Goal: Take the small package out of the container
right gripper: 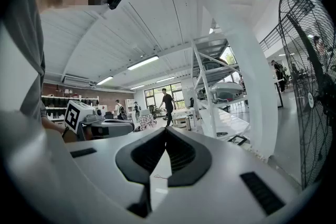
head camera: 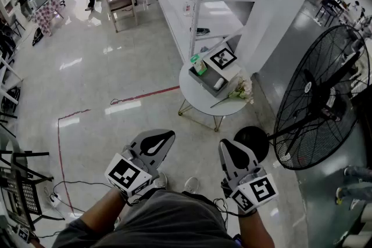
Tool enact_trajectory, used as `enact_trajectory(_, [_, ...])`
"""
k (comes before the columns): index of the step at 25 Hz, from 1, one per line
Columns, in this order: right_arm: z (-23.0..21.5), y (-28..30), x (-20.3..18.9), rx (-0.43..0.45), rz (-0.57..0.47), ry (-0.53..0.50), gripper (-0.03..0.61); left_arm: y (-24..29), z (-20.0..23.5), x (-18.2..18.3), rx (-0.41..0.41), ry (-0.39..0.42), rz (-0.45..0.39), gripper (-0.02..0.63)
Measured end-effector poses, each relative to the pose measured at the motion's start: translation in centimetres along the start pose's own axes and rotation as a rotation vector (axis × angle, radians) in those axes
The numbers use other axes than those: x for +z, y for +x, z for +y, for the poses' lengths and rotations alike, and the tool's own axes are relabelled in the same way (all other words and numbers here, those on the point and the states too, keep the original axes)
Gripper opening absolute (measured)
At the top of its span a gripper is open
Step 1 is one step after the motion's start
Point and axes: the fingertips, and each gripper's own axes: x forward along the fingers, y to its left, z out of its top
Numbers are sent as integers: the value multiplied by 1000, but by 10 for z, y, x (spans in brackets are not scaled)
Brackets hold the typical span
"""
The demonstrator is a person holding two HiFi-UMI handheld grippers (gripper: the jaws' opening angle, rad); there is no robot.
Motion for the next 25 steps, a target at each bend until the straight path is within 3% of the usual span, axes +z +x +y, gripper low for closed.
enact_trajectory(9, [-29,7,4,28,0,-12,21,33,-3,4,12,-35,13,14])
enact_trajectory(19, [-69,11,2,68,5,0,23,65,1,-2,86,-24,53,14])
enact_trajectory(25, [-89,19,-3,73,14,7,23,84,11,-5,88,-26,-6,14])
